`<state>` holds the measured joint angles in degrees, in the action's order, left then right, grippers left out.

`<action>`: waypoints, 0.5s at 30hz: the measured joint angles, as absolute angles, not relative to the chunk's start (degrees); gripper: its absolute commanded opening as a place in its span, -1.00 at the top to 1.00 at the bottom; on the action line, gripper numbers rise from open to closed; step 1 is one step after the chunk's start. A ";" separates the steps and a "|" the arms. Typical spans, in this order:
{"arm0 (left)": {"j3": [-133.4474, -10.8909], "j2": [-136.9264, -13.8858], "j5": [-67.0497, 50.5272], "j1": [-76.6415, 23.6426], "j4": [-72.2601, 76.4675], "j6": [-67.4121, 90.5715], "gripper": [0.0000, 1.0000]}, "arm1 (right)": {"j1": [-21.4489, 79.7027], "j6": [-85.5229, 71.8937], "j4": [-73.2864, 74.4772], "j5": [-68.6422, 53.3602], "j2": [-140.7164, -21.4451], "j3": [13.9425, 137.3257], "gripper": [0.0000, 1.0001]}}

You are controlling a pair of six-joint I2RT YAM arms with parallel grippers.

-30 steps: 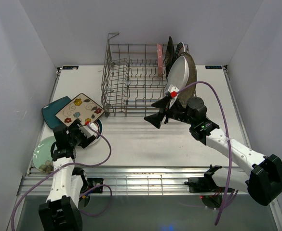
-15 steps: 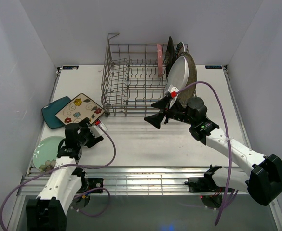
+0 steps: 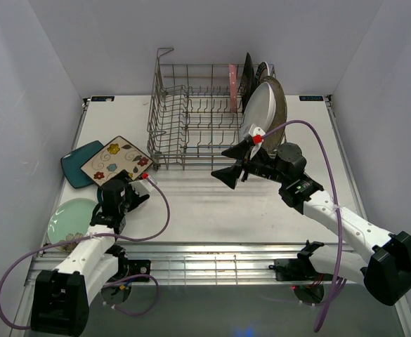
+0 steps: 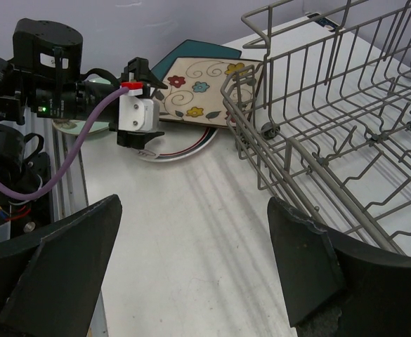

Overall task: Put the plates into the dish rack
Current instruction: Pick up the plate at the center of the board.

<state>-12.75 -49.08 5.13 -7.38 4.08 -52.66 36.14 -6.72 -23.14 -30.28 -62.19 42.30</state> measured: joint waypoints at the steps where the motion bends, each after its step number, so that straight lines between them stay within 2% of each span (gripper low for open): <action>1: -12.75 -49.43 5.63 -7.38 4.69 -52.66 -0.84 | 36.14 -6.72 -23.16 -30.28 -62.19 42.30 -0.80; 15: -8.08 -55.24 9.15 -7.64 16.16 -54.15 -0.81 | 36.14 -6.72 -23.33 -30.41 -62.24 42.30 -0.80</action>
